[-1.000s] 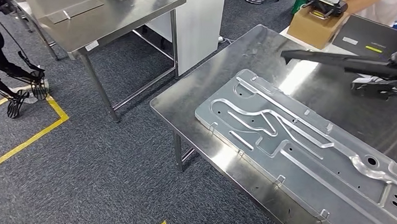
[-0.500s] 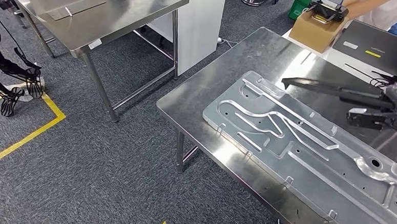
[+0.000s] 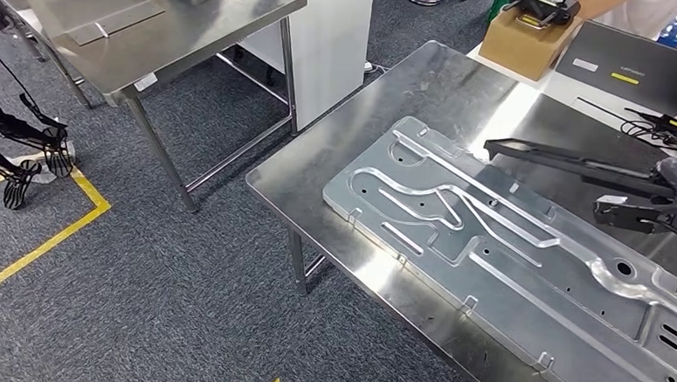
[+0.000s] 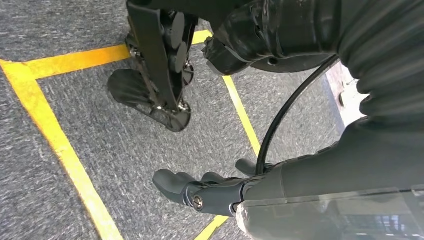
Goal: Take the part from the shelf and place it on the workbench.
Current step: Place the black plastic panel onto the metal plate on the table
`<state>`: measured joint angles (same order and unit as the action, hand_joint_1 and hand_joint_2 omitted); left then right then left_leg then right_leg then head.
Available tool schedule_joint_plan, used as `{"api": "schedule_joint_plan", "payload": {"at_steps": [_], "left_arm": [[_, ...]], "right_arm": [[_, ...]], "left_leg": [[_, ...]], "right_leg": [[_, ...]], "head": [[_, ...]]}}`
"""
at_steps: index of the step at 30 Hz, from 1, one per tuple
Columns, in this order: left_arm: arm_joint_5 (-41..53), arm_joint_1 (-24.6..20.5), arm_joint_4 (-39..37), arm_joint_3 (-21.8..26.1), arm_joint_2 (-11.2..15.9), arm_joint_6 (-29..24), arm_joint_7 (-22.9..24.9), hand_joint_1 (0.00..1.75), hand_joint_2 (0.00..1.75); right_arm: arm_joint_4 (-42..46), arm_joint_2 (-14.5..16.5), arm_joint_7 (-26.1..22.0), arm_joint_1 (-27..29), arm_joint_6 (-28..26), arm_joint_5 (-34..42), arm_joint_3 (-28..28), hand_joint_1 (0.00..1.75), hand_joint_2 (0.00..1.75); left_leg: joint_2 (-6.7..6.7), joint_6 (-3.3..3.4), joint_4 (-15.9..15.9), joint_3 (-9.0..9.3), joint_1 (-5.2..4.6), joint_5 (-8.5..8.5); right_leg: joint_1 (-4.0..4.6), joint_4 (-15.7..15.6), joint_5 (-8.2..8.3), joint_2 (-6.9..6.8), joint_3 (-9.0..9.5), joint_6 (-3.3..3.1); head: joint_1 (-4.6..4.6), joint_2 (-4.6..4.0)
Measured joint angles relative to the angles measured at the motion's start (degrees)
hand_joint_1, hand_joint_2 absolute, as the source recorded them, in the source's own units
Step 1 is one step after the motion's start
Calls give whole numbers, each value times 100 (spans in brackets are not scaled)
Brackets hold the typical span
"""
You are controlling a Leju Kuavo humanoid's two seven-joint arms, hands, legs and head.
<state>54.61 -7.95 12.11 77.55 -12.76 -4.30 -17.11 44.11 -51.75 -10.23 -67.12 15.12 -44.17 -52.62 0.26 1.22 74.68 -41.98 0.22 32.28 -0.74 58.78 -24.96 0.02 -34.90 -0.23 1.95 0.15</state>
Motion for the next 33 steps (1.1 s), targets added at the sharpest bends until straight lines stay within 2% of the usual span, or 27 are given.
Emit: {"api": "schedule_joint_plan", "payload": {"at_steps": [1, 3, 4, 5, 8, 9, 10, 12, 13, 14, 15, 16, 18, 19, 20, 21, 23, 25, 28, 29, 30, 31, 33], "left_arm": [[-2, 0, 0, 0, 1, -1, 0, 0, 175], [-4, -3, 0, 0, 5, -2, 0, 0, 175], [-6, -6, 0, 0, 9, -4, 0, 0, 175], [-9, -8, 0, 0, 11, -8, 0, 0, 175], [-27, -13, 0, 0, 10, -18, -2, 0, 175], [-33, -15, 0, -1, 9, -19, -10, 0, 175], [-38, -18, 0, -1, 9, -19, -20, 0, 175], [-44, -18, 0, -2, 11, -6, -57, 0, 175], [-48, -15, 0, -1, 12, 6, -75, 0, 175], [-53, -11, 0, -1, 11, 27, -95, 0, 175], [-57, -7, 0, -1, 11, 50, -112, 0, 175], [-60, -4, 0, -2, 10, 76, -125, 0, 175], [-61, -3, 0, -2, 8, 132, -140, 0, 175], [-61, -4, 0, -2, 8, 155, -143, 0, 175], [-67, -4, 0, -2, 9, 172, -144, 0, 175], [-81, -5, 0, -2, 10, 183, -144, 0, 175], [-134, -6, 0, -1, 12, 199, -132, 0, 175], [-187, -5, 0, 0, 15, 211, -104, 0, 175], [-225, -2, 0, 0, 19, 216, -82, 0, 44], [-228, 2, 0, 0, 20, 217, -78, 0, 0], [-228, 6, 0, 0, 20, 217, -74, 0, 0], [-228, 9, 0, 0, 21, 219, -70, 0, 0], [-229, 7, 0, 0, 28, 219, -68, 0, 0]], "right_arm": [[0, 2, -3, 28, -2, -8, 8, 175, 175], [1, 2, -4, 57, -7, -18, 30, 175, 175], [1, 2, -4, 62, -13, -22, 39, 175, 175], [1, 3, -3, 73, -22, -26, 49, 175, 175], [-2, -1, -3, 153, -66, -33, 109, 175, 175], [-2, -9, -5, 187, -81, -33, 144, 175, 175], [-2, -20, -6, 214, -95, -33, 183, 175, 175], [2, -56, -14, 289, -110, -33, 261, 175, 175], [7, -80, -23, 344, -104, -33, 296, 175, 175], [22, -115, -37, 407, -80, -33, 327, 175, 175], [49, -156, -56, 459, -43, -34, 354, 131, 131], [89, -208, -78, 495, 7, -35, 385, 87, 87], [204, -328, -115, 508, 132, -42, 463, 0, 0], [261, -384, -128, 501, 198, -45, 501, 0, 0], [315, -437, -136, 493, 265, -51, 529, 0, 0], [361, -482, -143, 486, 325, -56, 546, 0, 0], [461, -585, -157, 475, 425, -64, 566, 0, 0], [557, -680, -171, 436, 491, -56, 594, 0, 0], [637, -769, -177, 392, 538, -46, 622, 0, 0], [652, -785, -178, 390, 542, -46, 623, 0, 0], [668, -801, -179, 389, 544, -46, 624, 0, 0], [682, -819, -180, 386, 545, -43, 624, 0, 0], [710, -864, -181, 362, 551, -28, 624, 0, 0]], "left_leg": [[-3, 25, -284, 124, -3, -189], [-27, 89, -1069, 484, -20, -531], [-38, 111, -1341, 613, -27, -617], [-47, 125, -1476, 675, -39, -638], [-40, 172, -1558, 711, -39, -677], [-35, 200, -1598, 726, -25, -703], [-30, 225, -1636, 741, -8, -727], [-29, 249, -1658, 748, -1, -741], [-31, 251, -1655, 748, 1, -739], [-35, 250, -1648, 749, 4, -734], [-40, 247, -1638, 750, 8, -725], [-44, 236, -1623, 752, 14, -713], [-49, 191, -1583, 750, 10, -677], [-50, 161, -1566, 747, 3, -661], [-49, 131, -1556, 744, -6, -649], [-48, 105, -1554, 744, -12, -645], [-45, 46, -1539, 748, -10, -620], [-44, -6, -1269, 638, -8, -424], [-43, -26, -215, 163, 0, 109], [-43, -21, 26, 53, 1, 176], [-44, -10, 82, 31, 0, 143], [-44, 10, -87, 117, 0, 9], [-50, 67, -839, 489, -7, -344]], "right_leg": [[8, 12, -8, 5, 1, -1], [27, 41, -29, 15, -5, 16], [37, 53, -37, 20, -13, 34], [39, 60, -41, 23, -20, 56], [15, 60, -50, 27, -20, 144], [5, 140, -120, 25, -52, 173], [-4, 325, -245, 23, -131, 201], [-32, 1011, -603, 18, -444, 257], [-48, 1345, -723, 17, -604, 284], [-67, 1533, -745, 15, -702, 307], [-86, 1497, -652, 10, -694, 325], [-105, 1251, -474, 2, -583, 339], [-115, 482, -125, -29, -217, 351], [-103, 207, -38, -31, -90, 332], [-84, 65, -17, -29, -27, 307], [-61, 52, -34, -18, -23, 271], [-73, 42, -24, -6, -22, 194], [-91, 21, -11, -10, -9, 109], [-55, 17, -13, -9, -5, 35], [-40, 21, -15, -5, -4, 30], [-27, 26, -17, -1, -3, 27], [-16, 32, -18, 6, -1, 26], [3, 51, -27, 15, 0, 34]], "head": [[0, 0], [-1, 0], [-2, 0], [-3, 0], [-3, 0], [-5, 0], [-7, 0], [-9, 0], [-9, 0], [-9, 0], [-9, 0], [-9, 0], [-9, 0], [-8, 0], [-7, 0], [-6, 0], [-3, 0], [-1, 0], [1, 0], [2, 0], [1, 0], [1, 0], [0, 0]]}}
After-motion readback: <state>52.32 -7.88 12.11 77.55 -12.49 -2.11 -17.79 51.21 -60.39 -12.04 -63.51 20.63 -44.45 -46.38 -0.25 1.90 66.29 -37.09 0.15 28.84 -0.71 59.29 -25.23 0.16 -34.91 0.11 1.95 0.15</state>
